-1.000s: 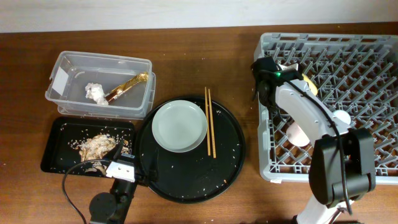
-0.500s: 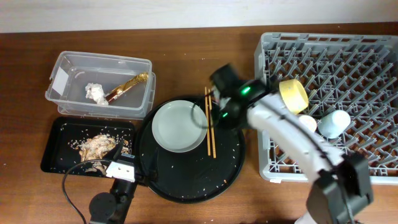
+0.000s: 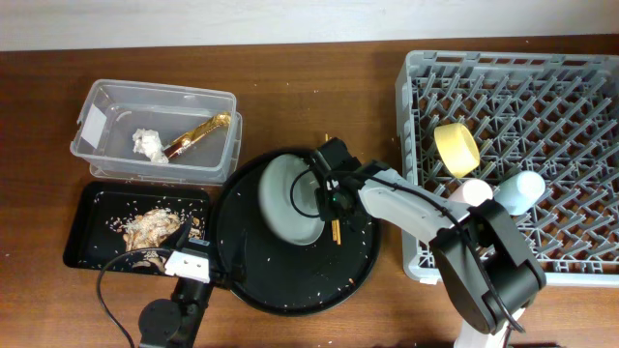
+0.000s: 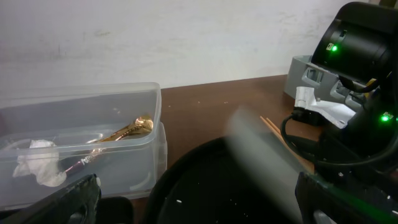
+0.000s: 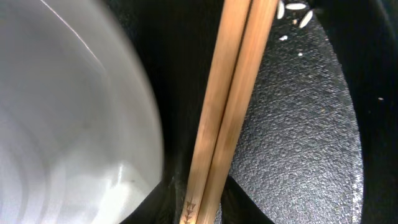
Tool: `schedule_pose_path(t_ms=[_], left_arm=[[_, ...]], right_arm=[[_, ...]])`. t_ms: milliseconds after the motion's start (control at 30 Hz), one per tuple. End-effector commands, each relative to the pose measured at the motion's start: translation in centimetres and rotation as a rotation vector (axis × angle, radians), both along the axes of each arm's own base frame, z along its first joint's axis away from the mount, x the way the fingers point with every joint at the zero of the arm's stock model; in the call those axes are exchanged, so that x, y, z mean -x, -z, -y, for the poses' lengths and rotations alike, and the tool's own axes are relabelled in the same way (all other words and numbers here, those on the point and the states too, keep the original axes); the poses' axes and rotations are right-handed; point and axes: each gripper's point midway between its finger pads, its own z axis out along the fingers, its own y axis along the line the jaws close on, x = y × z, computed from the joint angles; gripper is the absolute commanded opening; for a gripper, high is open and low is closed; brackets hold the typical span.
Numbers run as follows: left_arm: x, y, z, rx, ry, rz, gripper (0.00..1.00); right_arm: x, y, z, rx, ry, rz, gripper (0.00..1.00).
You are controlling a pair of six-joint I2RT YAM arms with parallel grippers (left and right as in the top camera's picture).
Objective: Sort waste into correct bins and load items into the dishwasher rack
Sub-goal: 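Grasp the white plate's rim with the right gripper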
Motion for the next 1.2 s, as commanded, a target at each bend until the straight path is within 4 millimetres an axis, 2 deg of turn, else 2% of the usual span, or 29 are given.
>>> schedule_pose_path(t_ms=[0, 67, 133, 200, 233, 267, 300, 367, 433, 500, 567, 600, 667, 700, 867, 900, 933, 1067, 1100, 1167], left_arm=[[0.0, 0.2, 0.0, 0.010, 0.004, -0.003, 0.99], [0.0, 0.2, 0.0, 0.010, 0.004, -0.003, 0.99], [0.0, 0.2, 0.0, 0.010, 0.004, -0.003, 0.99], [0.0, 0.2, 0.0, 0.010, 0.005, -0.003, 0.99], [0.0, 0.2, 0.0, 0.010, 0.005, -0.003, 0.99], [0.0, 0.2, 0.0, 0.010, 0.005, -0.003, 0.99], [0.0, 0.2, 0.0, 0.010, 0.005, -0.003, 0.99], [0.0, 0.2, 0.0, 0.011, 0.005, -0.003, 0.99], [0.0, 0.2, 0.0, 0.010, 0.004, -0.003, 0.99], [0.0, 0.2, 0.0, 0.010, 0.005, -0.003, 0.99], [0.0, 0.2, 0.0, 0.010, 0.005, -0.003, 0.99], [0.0, 0.2, 0.0, 0.010, 0.004, -0.003, 0.99], [0.0, 0.2, 0.0, 0.010, 0.004, -0.003, 0.99], [0.0, 0.2, 0.0, 0.010, 0.005, -0.003, 0.99], [0.0, 0.2, 0.0, 0.010, 0.005, -0.003, 0.99], [0.0, 0.2, 0.0, 0.010, 0.005, -0.003, 0.99], [0.0, 0.2, 0.0, 0.010, 0.005, -0.003, 0.99], [0.0, 0.2, 0.0, 0.010, 0.004, -0.003, 0.99], [0.0, 0.2, 0.0, 0.010, 0.005, -0.003, 0.99], [0.0, 0.2, 0.0, 0.010, 0.004, -0.003, 0.99]], right_arm=[[1.1, 0.8, 0.2, -0.007, -0.069, -0.055, 0.27], [1.4, 0.8, 0.3, 0.000, -0.068, -0.068, 0.26], [1.5, 0.6, 0.3, -0.003, -0.070, -0.077, 0.18], [1.2, -0.4, 0.2, -0.002, -0.097, -0.062, 0.24], [1.0, -1.3, -0.1, -0.016, -0.114, -0.051, 0.30], [1.0, -2.2, -0.7, -0.044, -0.147, -0.047, 0.35], [1.0, -3.9, -2.0, -0.105, -0.189, -0.035, 0.37], [0.9, -5.7, -3.1, -0.162, -0.207, -0.024, 0.37], [1.8, -6.4, -4.8, -0.248, -0.231, -0.064, 0.31], [2.2, -5.7, -4.8, -0.229, -0.170, -0.092, 0.31], [2.2, -3.8, -3.3, -0.137, -0.040, -0.105, 0.31], [2.6, -2.6, -2.7, -0.113, 0.015, -0.138, 0.27], [3.9, -1.2, -3.0, -0.130, 0.030, -0.217, 0.21], [4.1, -0.9, -3.0, -0.125, 0.030, -0.224, 0.18], [6.0, -0.9, -4.7, -0.158, 0.097, -0.296, 0.18], [6.6, -0.8, -5.4, -0.154, 0.101, -0.302, 0.27], [6.8, -0.7, -5.6, -0.138, 0.095, -0.288, 0.28], [7.3, 0.6, -4.6, -0.093, 0.215, -0.287, 0.27], [7.5, 1.1, -4.4, -0.094, 0.224, -0.289, 0.24], [7.5, 1.8, -4.3, -0.100, 0.224, -0.276, 0.09]])
